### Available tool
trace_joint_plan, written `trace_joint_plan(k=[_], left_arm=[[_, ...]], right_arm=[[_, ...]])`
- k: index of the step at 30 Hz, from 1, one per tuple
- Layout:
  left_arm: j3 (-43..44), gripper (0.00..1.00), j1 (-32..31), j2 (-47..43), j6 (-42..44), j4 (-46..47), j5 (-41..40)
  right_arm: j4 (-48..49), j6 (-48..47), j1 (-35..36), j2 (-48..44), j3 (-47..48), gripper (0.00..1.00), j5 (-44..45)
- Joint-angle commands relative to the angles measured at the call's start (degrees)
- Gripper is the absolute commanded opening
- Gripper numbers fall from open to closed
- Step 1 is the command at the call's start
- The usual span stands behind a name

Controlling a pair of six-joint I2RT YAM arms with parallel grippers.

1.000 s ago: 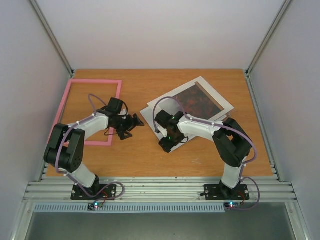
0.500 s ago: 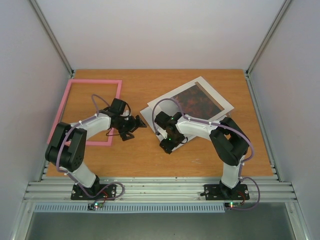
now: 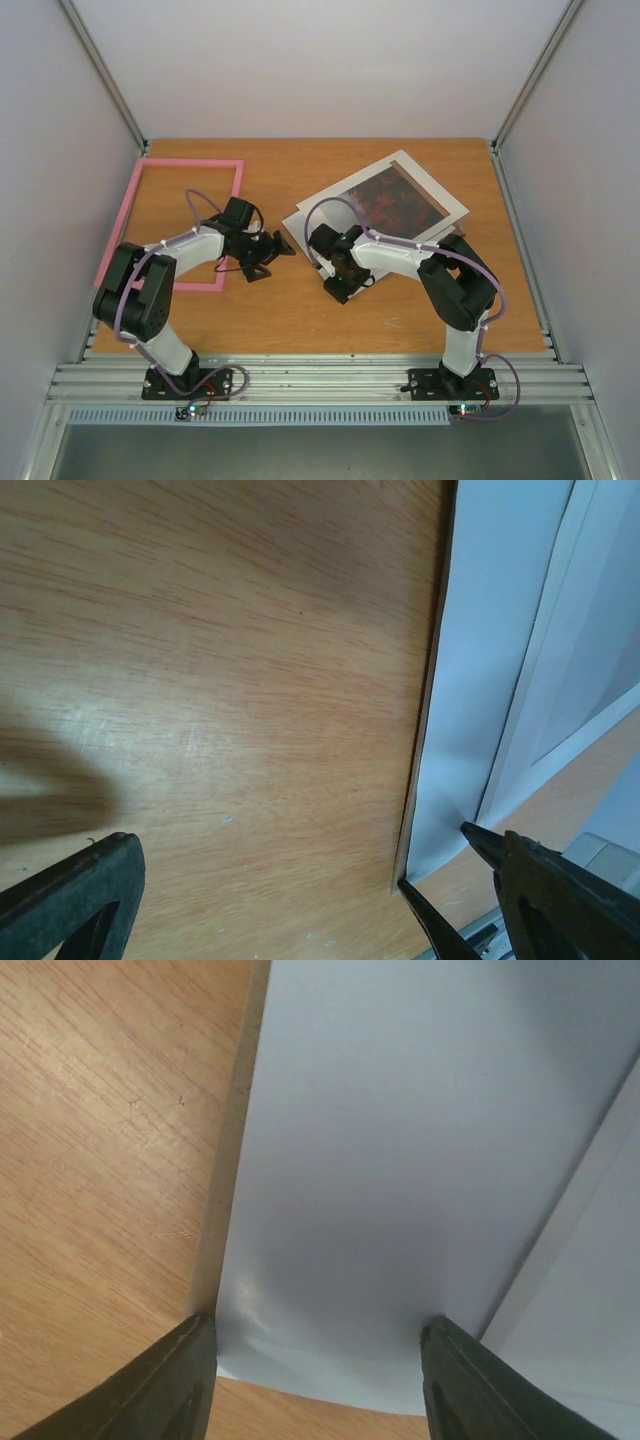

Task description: Take the photo out of the frame

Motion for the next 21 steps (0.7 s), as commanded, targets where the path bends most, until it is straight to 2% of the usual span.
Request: trace_joint_plan(k=[1,14,17,21], left_arm=[[1.57,0.96,-0.32,1.60,-1.12,2.89,1.22],[2.87,0.96,-0.40,3.34,-2.20,4.56,2.13],[3.14,0.96,-0.28,2.89,-2.33,4.37,1.54],[4.26,0.96,0.64,2.59,-2.19,3.88,1.07]], right_arm=[[0.55,0.57,-0.47,2.18,-2.20,0.55,3.03],[2.43,2.47,-0.46,-1.33,-2.70,0.39,5.21],[2.29,2.88,-0.46,-2.91,-1.36,0.40,2.77],[3.29,4.48,-0.63,-4.74,0.61,0.48,1.10]])
